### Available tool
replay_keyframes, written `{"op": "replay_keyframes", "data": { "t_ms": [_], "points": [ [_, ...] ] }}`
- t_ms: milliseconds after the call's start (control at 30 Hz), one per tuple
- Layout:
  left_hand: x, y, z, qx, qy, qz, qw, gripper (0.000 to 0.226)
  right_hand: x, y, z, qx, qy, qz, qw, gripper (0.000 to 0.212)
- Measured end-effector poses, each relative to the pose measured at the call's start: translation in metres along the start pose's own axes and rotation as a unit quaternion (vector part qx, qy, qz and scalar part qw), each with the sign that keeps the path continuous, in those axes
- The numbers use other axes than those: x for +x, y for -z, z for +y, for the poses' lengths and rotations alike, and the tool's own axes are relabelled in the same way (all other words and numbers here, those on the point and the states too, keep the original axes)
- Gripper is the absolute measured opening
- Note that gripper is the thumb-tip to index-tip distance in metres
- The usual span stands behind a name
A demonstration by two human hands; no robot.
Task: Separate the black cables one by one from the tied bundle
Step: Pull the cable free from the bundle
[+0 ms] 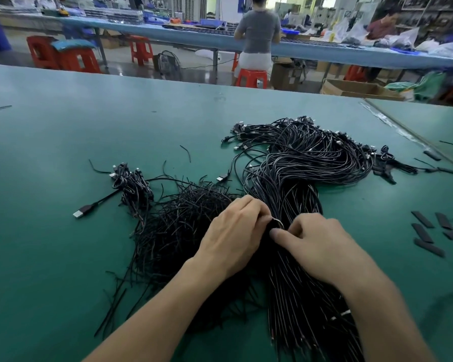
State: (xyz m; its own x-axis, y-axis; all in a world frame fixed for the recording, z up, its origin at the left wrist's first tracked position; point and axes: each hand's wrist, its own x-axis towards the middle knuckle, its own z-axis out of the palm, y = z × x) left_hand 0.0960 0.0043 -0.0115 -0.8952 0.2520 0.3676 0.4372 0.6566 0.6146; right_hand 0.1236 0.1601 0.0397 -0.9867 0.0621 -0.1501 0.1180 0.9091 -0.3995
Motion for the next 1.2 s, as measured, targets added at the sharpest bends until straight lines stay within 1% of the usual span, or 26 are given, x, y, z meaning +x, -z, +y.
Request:
{"op": "replay_keyframes", "data": {
  "t_ms": [67, 133, 267, 300, 367, 433, 500, 600, 767, 867, 933, 967, 1033, 1067, 1133, 1167, 1200],
  "points": [
    [0.0, 0.0, -0.001, -0.007, -0.001, 0.004, 1.0, 0.013, 0.004, -0.012, -0.003, -0.003, -0.007, 0.027, 1.0, 0.036],
    [0.0, -0.001, -0.002, -0.011, -0.003, 0.008, 1.0, 0.012, 0.006, -0.014, -0.003, 0.019, -0.011, 0.043, 0.999, 0.034],
    [0.001, -0.004, -0.005, -0.033, -0.001, 0.018, 0.999, 0.009, 0.002, -0.005, -0.005, 0.069, 0.016, 0.1, 0.992, 0.028],
    [0.002, -0.004, -0.007, -0.038, 0.001, 0.018, 0.999, 0.009, 0.0, -0.003, -0.008, 0.074, 0.023, 0.1, 0.992, 0.026],
    [0.003, -0.004, -0.009, -0.048, 0.003, 0.018, 0.999, 0.009, -0.004, -0.002, -0.013, 0.071, 0.022, 0.069, 0.995, 0.025],
    [0.003, -0.004, -0.01, -0.051, 0.004, 0.018, 0.999, 0.01, -0.006, -0.005, -0.019, 0.034, -0.002, 0.042, 0.999, 0.029],
    [0.003, -0.005, -0.012, -0.046, 0.003, 0.023, 0.999, 0.012, -0.006, -0.009, -0.022, 0.001, -0.021, 0.052, 0.998, 0.026],
    [0.003, -0.005, -0.013, -0.039, 0.009, 0.028, 0.999, 0.011, -0.008, -0.01, -0.022, 0.008, -0.039, 0.061, 0.997, 0.022],
    [0.004, -0.005, -0.014, -0.042, 0.032, 0.039, 0.998, 0.01, -0.008, -0.014, -0.024, -0.009, -0.034, 0.059, 0.998, 0.016],
    [0.004, -0.005, -0.015, -0.057, 0.044, 0.04, 0.997, 0.01, -0.006, -0.011, -0.02, 0.019, -0.02, 0.016, 0.999, 0.017],
    [0.005, -0.006, -0.015, -0.062, 0.045, 0.036, 0.996, 0.012, -0.004, 0.0, -0.012, 0.05, 0.018, -0.028, 0.998, 0.012],
    [0.005, -0.006, -0.015, -0.063, 0.044, 0.034, 0.997, 0.013, -0.004, 0.008, -0.007, 0.069, 0.051, -0.057, 0.995, 0.008],
    [0.005, -0.006, -0.015, -0.068, 0.044, 0.035, 0.996, 0.015, -0.008, 0.026, 0.0, 0.112, 0.133, -0.137, 0.975, 0.004],
    [0.006, -0.006, -0.015, -0.073, 0.045, 0.039, 0.996, 0.016, -0.012, 0.035, 0.003, 0.137, 0.17, -0.187, 0.958, 0.004],
    [0.006, -0.004, -0.016, -0.077, 0.044, 0.05, 0.995, 0.016, -0.023, 0.05, 0.007, 0.172, 0.209, -0.269, 0.925, 0.01],
    [0.006, -0.004, -0.017, -0.077, 0.043, 0.053, 0.995, 0.016, -0.026, 0.054, 0.01, 0.166, 0.211, -0.276, 0.923, 0.01],
    [0.007, -0.004, -0.017, -0.077, 0.045, 0.054, 0.995, 0.015, -0.027, 0.056, 0.015, 0.143, 0.206, -0.256, 0.934, 0.009]
  ]
}}
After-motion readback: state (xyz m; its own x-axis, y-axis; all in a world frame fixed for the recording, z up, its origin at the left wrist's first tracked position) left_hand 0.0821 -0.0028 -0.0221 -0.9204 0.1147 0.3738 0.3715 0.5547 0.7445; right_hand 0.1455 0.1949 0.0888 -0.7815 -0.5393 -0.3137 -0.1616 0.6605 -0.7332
